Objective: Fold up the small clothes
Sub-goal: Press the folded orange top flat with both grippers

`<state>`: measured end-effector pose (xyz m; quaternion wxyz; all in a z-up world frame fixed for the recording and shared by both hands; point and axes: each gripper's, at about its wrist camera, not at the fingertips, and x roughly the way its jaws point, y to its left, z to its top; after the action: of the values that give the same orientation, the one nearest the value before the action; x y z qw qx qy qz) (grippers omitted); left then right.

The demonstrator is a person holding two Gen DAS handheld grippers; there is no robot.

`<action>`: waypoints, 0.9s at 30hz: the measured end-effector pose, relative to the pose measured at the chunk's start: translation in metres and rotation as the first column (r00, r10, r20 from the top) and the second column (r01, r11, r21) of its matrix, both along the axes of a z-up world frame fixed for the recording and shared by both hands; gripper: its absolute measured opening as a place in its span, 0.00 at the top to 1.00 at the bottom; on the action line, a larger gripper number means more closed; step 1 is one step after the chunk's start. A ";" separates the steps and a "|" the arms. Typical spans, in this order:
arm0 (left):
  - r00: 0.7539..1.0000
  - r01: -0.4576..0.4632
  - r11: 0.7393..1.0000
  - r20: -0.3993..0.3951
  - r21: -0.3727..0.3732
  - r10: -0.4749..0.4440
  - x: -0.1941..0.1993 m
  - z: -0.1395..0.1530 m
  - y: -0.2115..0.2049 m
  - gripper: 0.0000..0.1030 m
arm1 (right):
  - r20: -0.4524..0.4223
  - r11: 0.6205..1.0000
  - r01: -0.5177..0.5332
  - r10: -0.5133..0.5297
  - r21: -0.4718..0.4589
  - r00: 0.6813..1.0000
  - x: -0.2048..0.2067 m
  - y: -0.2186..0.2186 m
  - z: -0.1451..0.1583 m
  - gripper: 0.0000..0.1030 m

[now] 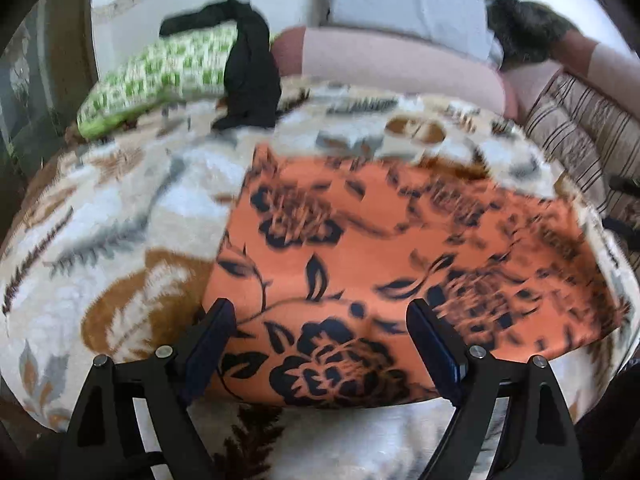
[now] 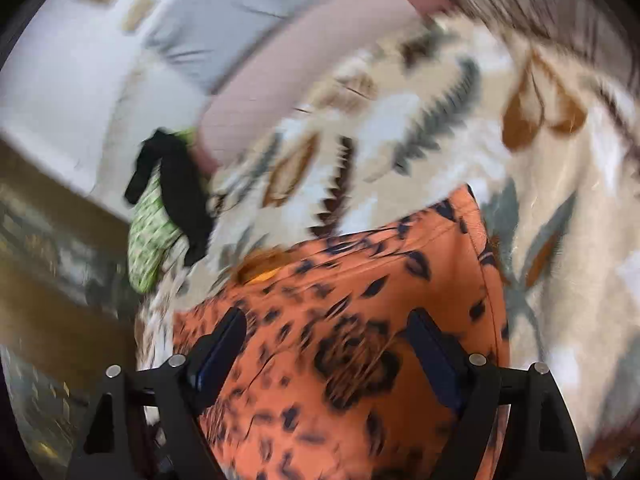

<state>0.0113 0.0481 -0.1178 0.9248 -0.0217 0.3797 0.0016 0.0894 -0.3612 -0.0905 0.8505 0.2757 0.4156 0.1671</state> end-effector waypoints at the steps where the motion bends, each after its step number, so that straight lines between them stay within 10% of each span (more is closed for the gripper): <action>1: 1.000 0.006 1.000 0.017 0.003 -0.006 -0.003 0.006 -0.003 0.15 | 0.029 0.999 -0.014 0.013 0.036 0.999 -0.020 0.004 0.006 0.17; 6: 0.999 0.047 0.999 0.007 0.019 -0.047 -0.008 0.007 -0.012 0.14 | -0.025 0.987 -0.056 0.061 0.149 0.998 -0.064 0.025 -0.034 0.16; 10: 0.982 0.031 0.999 -0.188 0.040 -0.023 0.014 -0.035 -0.008 0.14 | -0.174 0.972 0.076 -0.037 0.224 0.984 -0.071 0.014 -0.082 0.17; 16: 0.999 0.045 0.999 -0.005 0.018 -0.045 -0.002 0.004 -0.011 0.14 | -0.177 0.909 0.229 -0.176 0.349 0.968 -0.127 -0.008 -0.069 0.16; 24: 0.996 0.091 0.996 -0.013 0.021 -0.091 0.012 0.003 -0.027 0.14 | -0.257 0.833 0.387 -0.304 0.396 0.917 -0.126 -0.036 -0.101 0.16; 27: 0.996 0.091 0.996 -0.010 0.013 -0.091 0.018 0.005 -0.032 0.14 | -0.327 0.752 0.476 -0.355 0.457 0.876 -0.123 -0.050 -0.118 0.19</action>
<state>0.0292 0.0166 -0.1132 0.9223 0.0018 0.3846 -0.0378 -0.0339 -0.4110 -0.2084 0.7066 0.5993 0.3732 0.0479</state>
